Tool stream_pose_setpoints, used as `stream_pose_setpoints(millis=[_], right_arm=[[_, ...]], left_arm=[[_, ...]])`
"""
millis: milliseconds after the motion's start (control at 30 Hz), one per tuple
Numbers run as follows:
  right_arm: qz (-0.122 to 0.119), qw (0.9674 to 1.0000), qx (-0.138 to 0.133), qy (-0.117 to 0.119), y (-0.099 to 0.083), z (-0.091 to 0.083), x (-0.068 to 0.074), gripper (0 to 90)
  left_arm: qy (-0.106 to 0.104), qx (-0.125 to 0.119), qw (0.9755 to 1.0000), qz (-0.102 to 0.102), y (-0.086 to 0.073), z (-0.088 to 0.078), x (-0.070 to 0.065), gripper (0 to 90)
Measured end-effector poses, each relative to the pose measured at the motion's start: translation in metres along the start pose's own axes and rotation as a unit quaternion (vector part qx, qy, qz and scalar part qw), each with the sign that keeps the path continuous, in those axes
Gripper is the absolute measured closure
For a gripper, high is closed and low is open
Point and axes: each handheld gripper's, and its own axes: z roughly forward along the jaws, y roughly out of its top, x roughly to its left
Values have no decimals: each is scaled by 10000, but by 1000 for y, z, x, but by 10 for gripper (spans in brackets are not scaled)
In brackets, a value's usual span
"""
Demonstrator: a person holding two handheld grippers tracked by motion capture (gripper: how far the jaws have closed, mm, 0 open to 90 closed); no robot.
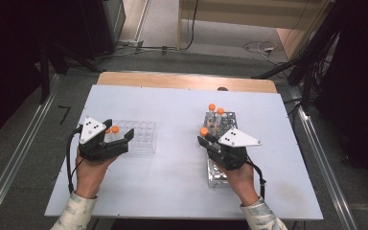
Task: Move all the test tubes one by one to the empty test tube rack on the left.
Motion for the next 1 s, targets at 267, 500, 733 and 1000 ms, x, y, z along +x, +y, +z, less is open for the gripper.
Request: stream_pose_setpoints(millis=[267,500,733,1000], right_arm=[[-111,9998,66,173,0,7,13,726],[-175,9993,169,272,-3,12,21,726],[-201,9991,183,325,-2,14,25,726],[-271,9985,216,413,-3,18,31,726]], left_arm=[[-36,14,10000,44,0,0,-3,203],[-101,31,9999,126,0,1,-9,203],[-197,29,9997,169,0,1,-17,203],[-369,47,9991,223,1,3,-26,203]])
